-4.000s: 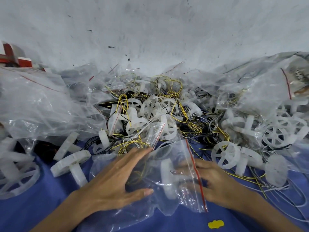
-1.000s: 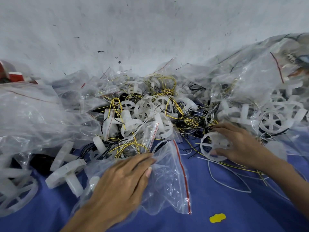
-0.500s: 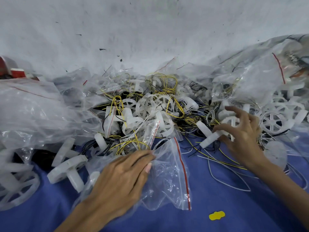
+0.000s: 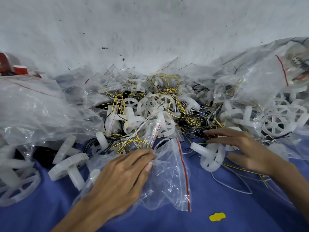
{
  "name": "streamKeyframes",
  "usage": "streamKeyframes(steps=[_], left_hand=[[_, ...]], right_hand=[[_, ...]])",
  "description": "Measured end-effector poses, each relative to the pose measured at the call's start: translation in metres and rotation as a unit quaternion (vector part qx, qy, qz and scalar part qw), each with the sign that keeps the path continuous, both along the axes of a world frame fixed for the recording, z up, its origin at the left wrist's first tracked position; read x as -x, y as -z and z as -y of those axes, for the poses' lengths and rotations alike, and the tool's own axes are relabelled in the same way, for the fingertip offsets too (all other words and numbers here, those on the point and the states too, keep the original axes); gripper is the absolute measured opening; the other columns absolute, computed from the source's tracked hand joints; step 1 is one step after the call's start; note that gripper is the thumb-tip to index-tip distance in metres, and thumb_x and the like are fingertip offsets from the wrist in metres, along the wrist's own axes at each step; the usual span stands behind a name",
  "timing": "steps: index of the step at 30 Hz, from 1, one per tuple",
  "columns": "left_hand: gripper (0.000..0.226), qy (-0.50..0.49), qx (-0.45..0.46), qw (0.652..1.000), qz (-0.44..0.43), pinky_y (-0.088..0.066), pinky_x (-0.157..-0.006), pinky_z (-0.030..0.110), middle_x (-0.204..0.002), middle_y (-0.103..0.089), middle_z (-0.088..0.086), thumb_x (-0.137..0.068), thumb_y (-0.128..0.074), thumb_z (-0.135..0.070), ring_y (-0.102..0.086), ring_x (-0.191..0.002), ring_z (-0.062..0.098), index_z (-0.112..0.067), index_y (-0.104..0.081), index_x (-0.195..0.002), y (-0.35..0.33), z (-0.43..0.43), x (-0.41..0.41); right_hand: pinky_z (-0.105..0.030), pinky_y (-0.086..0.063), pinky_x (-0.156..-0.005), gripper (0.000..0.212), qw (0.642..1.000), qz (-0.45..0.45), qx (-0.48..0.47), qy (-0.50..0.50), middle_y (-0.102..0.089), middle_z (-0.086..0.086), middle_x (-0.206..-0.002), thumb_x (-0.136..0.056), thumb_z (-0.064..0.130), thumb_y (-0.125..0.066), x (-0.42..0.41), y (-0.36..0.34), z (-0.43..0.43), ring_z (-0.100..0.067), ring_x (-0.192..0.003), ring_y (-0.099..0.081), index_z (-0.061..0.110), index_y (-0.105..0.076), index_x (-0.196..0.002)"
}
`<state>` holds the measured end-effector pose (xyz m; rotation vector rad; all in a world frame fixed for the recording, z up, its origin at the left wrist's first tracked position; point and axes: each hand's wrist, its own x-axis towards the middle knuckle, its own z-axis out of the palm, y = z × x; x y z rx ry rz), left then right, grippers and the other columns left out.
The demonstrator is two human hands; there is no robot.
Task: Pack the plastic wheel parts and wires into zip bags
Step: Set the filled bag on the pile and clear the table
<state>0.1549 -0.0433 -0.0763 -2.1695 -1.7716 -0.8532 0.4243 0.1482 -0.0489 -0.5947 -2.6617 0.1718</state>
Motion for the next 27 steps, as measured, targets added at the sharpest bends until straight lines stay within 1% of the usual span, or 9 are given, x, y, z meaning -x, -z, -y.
streamKeyframes(steps=[4,10,14,16,17,21,23,25,27], left_hand=[[0.037,0.0,0.009,1.0,-0.004,-0.051,-0.083,0.027,-0.116,-0.064,-0.008,-0.097,-0.036,-0.025,-0.065,-0.097,0.007,-0.017,-0.068,-0.112,0.0,-0.001,-0.001],[0.037,0.001,0.01,1.0,0.002,-0.052,-0.083,0.027,-0.116,-0.064,-0.008,-0.097,-0.035,-0.026,-0.065,-0.096,0.007,-0.017,-0.068,-0.112,-0.001,0.0,0.0],[0.036,0.004,0.001,1.0,0.005,-0.05,-0.083,0.027,-0.116,-0.064,-0.008,-0.097,-0.036,-0.026,-0.065,-0.097,0.008,-0.017,-0.068,-0.111,0.0,-0.001,0.001],[0.035,0.005,0.0,1.0,0.011,-0.049,-0.085,0.027,-0.117,-0.063,-0.008,-0.097,-0.036,-0.026,-0.064,-0.098,0.008,-0.017,-0.067,-0.111,0.001,-0.001,0.0],[0.035,0.007,0.0,1.0,0.013,-0.049,-0.085,0.027,-0.117,-0.063,-0.008,-0.097,-0.036,-0.026,-0.064,-0.099,0.008,-0.017,-0.067,-0.112,0.001,-0.001,0.0],[0.035,0.008,-0.005,1.0,0.022,-0.049,-0.085,0.025,-0.117,-0.063,-0.009,-0.097,-0.037,-0.025,-0.063,-0.099,0.007,-0.017,-0.067,-0.112,0.0,-0.001,0.0],[0.034,0.007,-0.012,0.999,0.032,-0.049,-0.085,0.024,-0.116,-0.063,-0.01,-0.098,-0.036,-0.024,-0.063,-0.098,0.006,-0.017,-0.066,-0.112,-0.001,0.0,0.0],[0.033,0.006,-0.02,0.999,0.037,-0.048,-0.084,0.023,-0.114,-0.064,-0.01,-0.098,-0.036,-0.024,-0.063,-0.097,0.006,-0.017,-0.066,-0.111,-0.003,0.0,0.0],[0.034,0.007,-0.027,0.999,0.047,-0.049,-0.084,0.023,-0.113,-0.065,-0.01,-0.098,-0.036,-0.024,-0.063,-0.098,0.006,-0.016,-0.066,-0.111,-0.003,-0.001,0.001]], right_hand=[[-0.026,-0.043,-0.087,0.03,0.997,0.007,0.078,-0.024,-0.065,0.006,-0.113,-0.078,0.013,-0.049,0.002,-0.002,0.004,-0.005,-0.102,-0.058,0.009,-0.073,-0.097],[-0.039,-0.044,-0.08,0.04,0.976,0.002,0.213,0.035,-0.068,0.007,-0.089,-0.086,0.053,-0.05,0.014,0.004,0.007,-0.016,-0.085,-0.06,0.019,-0.07,-0.089],[-0.036,-0.04,-0.091,0.017,0.947,0.027,0.319,0.023,-0.065,0.01,-0.11,-0.082,0.024,-0.065,0.012,0.003,0.005,-0.01,-0.103,-0.059,0.019,-0.068,-0.098],[-0.028,-0.04,-0.096,0.02,0.945,0.035,0.324,0.012,-0.057,0.015,-0.123,-0.08,0.003,-0.069,0.01,0.005,0.004,-0.001,-0.114,-0.052,0.013,-0.066,-0.097],[-0.028,-0.04,-0.096,0.02,0.951,0.037,0.305,0.019,-0.055,0.018,-0.124,-0.078,0.003,-0.071,0.01,0.007,0.003,0.002,-0.115,-0.051,0.013,-0.065,-0.095],[-0.043,-0.047,-0.087,0.021,0.959,0.004,0.281,0.043,-0.064,0.013,-0.109,-0.077,0.021,-0.076,0.015,0.016,0.005,-0.007,-0.1,-0.06,0.017,-0.066,-0.095],[-0.043,-0.049,-0.086,0.028,0.958,-0.037,0.284,0.023,-0.066,0.01,-0.106,-0.076,0.031,-0.073,0.018,0.016,0.009,-0.011,-0.097,-0.062,0.02,-0.066,-0.1],[-0.034,-0.05,-0.089,0.03,0.934,-0.096,0.345,-0.015,-0.066,0.004,-0.11,-0.077,0.036,-0.072,0.021,0.015,0.014,-0.013,-0.101,-0.063,0.022,-0.066,-0.103],[-0.028,-0.051,-0.085,0.029,0.877,-0.178,0.443,-0.055,-0.067,-0.004,-0.112,-0.076,0.035,-0.069,0.025,0.012,0.021,-0.018,-0.102,-0.064,0.023,-0.067,-0.103]])
